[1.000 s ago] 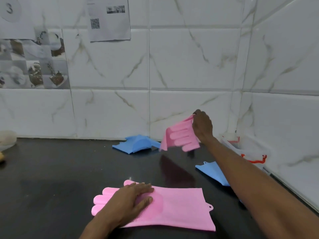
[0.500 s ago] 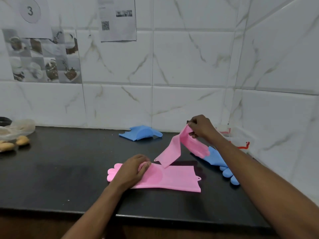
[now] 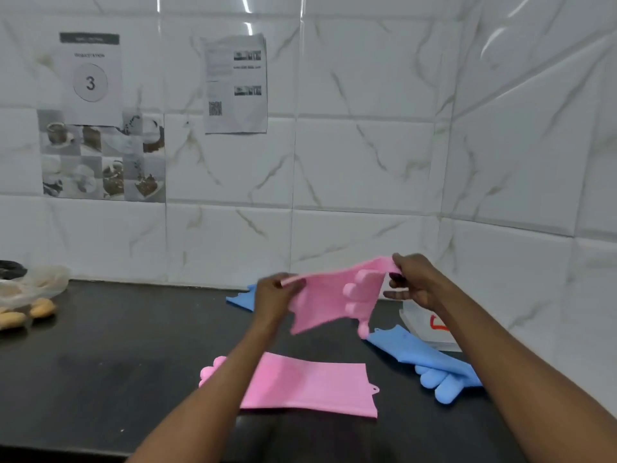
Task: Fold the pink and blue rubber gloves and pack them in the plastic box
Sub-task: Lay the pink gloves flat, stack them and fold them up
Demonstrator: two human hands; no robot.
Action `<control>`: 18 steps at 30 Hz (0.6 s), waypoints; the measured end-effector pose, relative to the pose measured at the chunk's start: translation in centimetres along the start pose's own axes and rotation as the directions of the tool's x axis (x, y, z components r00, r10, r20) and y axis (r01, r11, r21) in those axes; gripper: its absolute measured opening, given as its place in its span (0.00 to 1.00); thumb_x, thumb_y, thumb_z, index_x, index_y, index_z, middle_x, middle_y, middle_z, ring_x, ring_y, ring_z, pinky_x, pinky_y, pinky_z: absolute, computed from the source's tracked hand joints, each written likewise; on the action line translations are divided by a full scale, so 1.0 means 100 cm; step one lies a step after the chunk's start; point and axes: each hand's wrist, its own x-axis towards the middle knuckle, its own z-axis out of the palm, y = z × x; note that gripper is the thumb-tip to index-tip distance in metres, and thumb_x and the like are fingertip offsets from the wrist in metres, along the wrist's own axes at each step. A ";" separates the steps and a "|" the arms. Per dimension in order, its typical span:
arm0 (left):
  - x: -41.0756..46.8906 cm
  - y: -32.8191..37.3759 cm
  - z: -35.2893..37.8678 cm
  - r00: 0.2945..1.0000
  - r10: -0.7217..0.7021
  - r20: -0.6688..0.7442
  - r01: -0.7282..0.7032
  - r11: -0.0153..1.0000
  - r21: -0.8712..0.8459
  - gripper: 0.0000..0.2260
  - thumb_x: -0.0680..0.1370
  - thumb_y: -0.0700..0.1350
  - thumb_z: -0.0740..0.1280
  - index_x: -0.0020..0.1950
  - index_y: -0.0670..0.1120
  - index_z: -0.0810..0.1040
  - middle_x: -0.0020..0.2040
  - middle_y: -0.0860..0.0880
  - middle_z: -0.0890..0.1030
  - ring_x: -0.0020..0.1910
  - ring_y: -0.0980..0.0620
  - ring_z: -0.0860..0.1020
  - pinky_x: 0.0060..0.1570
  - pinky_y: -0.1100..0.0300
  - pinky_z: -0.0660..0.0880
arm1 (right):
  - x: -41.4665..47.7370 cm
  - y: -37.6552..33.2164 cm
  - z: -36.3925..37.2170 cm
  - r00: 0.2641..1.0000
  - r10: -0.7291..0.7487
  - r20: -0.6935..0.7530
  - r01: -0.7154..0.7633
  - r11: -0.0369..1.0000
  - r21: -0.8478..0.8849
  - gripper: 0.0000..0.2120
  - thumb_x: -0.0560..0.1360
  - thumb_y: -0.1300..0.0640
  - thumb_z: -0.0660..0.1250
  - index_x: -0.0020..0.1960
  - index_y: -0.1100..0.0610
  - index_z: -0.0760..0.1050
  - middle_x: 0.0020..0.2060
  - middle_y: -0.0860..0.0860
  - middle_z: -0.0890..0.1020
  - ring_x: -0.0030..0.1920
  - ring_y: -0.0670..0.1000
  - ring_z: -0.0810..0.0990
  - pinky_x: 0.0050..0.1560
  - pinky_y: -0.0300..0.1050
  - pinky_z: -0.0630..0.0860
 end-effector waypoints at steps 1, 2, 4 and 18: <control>0.010 0.013 -0.007 1.000 0.005 -0.004 -0.005 0.999 -0.051 0.06 0.71 0.41 0.75 0.34 0.47 0.82 0.33 0.49 0.81 0.33 0.52 0.74 0.36 0.59 0.69 | 0.001 0.008 -0.009 0.999 0.032 0.042 -0.032 0.999 0.004 0.20 0.75 0.42 0.66 0.41 0.60 0.80 0.28 0.51 0.71 0.28 0.49 0.69 0.43 0.55 0.82; 0.018 0.026 -0.013 1.000 0.021 0.007 -0.021 0.999 -0.047 0.08 0.71 0.44 0.75 0.33 0.47 0.80 0.32 0.51 0.79 0.33 0.52 0.72 0.35 0.58 0.66 | -0.001 0.015 -0.015 0.991 0.049 0.121 -0.048 0.999 -0.013 0.23 0.73 0.37 0.67 0.40 0.59 0.81 0.27 0.50 0.70 0.28 0.49 0.68 0.40 0.52 0.82; 0.030 0.052 -0.019 0.995 0.079 0.061 -0.081 0.996 0.032 0.11 0.72 0.48 0.74 0.31 0.48 0.77 0.30 0.53 0.75 0.32 0.52 0.69 0.35 0.58 0.62 | -0.006 0.026 -0.017 0.957 0.048 0.287 -0.022 0.995 -0.093 0.23 0.67 0.39 0.75 0.41 0.61 0.80 0.29 0.53 0.76 0.30 0.50 0.75 0.36 0.46 0.77; 0.041 0.091 -0.032 0.982 0.118 0.146 -0.151 0.956 0.250 0.11 0.74 0.48 0.72 0.42 0.40 0.81 0.36 0.49 0.80 0.35 0.52 0.74 0.38 0.58 0.67 | -0.019 0.036 -0.009 0.976 -0.054 0.210 0.088 0.984 -0.155 0.27 0.60 0.64 0.81 0.55 0.62 0.75 0.51 0.61 0.82 0.47 0.58 0.82 0.44 0.51 0.80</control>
